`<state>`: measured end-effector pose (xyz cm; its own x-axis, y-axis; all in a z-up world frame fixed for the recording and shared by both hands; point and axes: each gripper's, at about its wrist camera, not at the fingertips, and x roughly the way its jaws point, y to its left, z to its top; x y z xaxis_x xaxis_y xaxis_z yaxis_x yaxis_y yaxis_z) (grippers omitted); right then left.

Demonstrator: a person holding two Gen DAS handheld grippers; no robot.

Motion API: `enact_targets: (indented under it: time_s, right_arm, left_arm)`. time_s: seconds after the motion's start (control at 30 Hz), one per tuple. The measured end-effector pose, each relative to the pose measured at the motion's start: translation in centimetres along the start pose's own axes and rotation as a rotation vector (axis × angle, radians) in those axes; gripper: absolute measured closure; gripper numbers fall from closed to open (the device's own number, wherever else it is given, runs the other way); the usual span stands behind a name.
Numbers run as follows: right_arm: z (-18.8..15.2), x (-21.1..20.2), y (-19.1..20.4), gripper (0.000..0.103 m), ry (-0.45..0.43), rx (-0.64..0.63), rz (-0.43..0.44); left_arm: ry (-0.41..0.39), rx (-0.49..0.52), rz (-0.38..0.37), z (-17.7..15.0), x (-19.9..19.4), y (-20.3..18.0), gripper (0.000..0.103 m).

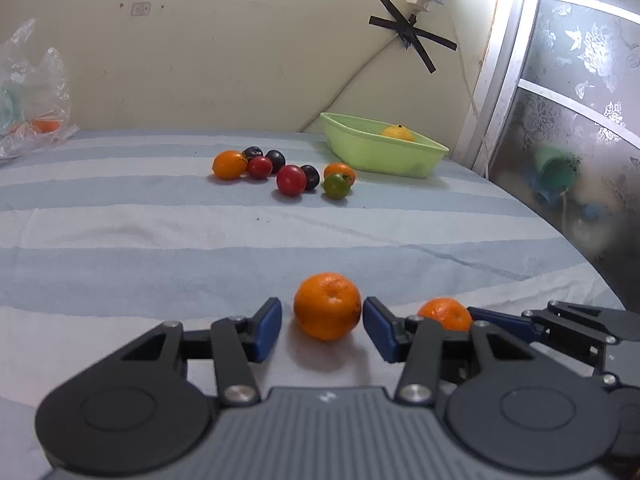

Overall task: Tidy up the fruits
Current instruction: 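Carry both oranges into the basket and release them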

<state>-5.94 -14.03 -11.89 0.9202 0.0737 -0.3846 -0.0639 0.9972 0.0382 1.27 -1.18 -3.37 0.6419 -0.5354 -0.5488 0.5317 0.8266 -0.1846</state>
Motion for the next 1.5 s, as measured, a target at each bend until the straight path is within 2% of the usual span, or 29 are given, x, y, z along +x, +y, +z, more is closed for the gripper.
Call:
enact_targets:
  time_s: [0.07,0.17,0.27,0.5,0.67,0.8,0.93,1.1,1.27,1.4,1.5]
  right_arm:
    - [-0.1,0.1,0.0,0.055,0.005,0.002,0.003]
    - [-0.1,0.3,0.1,0.063,0.011,-0.005,0.011]
    - [0.0,0.3,0.1,0.064,0.004,-0.006,0.012]
    - [2.5,1.0,-3.5,0.065,-0.047,0.094,-0.014]
    - [6.9,3.0,-8.5,0.064,-0.126,0.161,-0.039]
    - [10.1,6.1,-12.4,0.064,-0.157,0.174,-0.088]
    - [11.9,9.6,-15.4,0.064,-0.14,0.166,-0.124]
    - [12.7,12.8,-17.1,0.064,-0.118,0.162,-0.123]
    - [12.8,14.8,-17.4,0.063,-0.098,0.146,-0.126]
    - [12.7,15.3,-17.6,0.063,-0.096,0.146,-0.138]
    - [12.8,14.9,-17.6,0.063,-0.101,0.162,-0.141]
  left_arm:
    - [-0.006,0.009,0.0,-0.1,0.1,-0.2,0.065]
    - [-0.011,0.011,-0.003,0.0,0.1,-0.3,0.066]
    - [-0.014,-0.001,-0.041,0.8,0.2,-0.3,0.066]
    - [-0.068,0.052,-0.113,6.3,2.0,-2.1,0.066]
    - [-0.079,0.081,-0.163,12.5,6.3,-3.3,0.066]
    - [-0.02,0.026,-0.211,17.0,11.4,-3.1,0.066]
    - [0.049,-0.017,-0.233,20.0,16.6,-2.8,0.066]
    - [0.107,-0.056,-0.232,21.3,21.3,-2.5,0.066]
    - [0.126,-0.049,-0.211,21.2,23.4,-2.4,0.065]
    - [0.12,-0.05,-0.219,21.7,23.2,-2.2,0.06]
    - [0.08,-0.059,-0.224,22.0,20.9,-1.3,0.06]
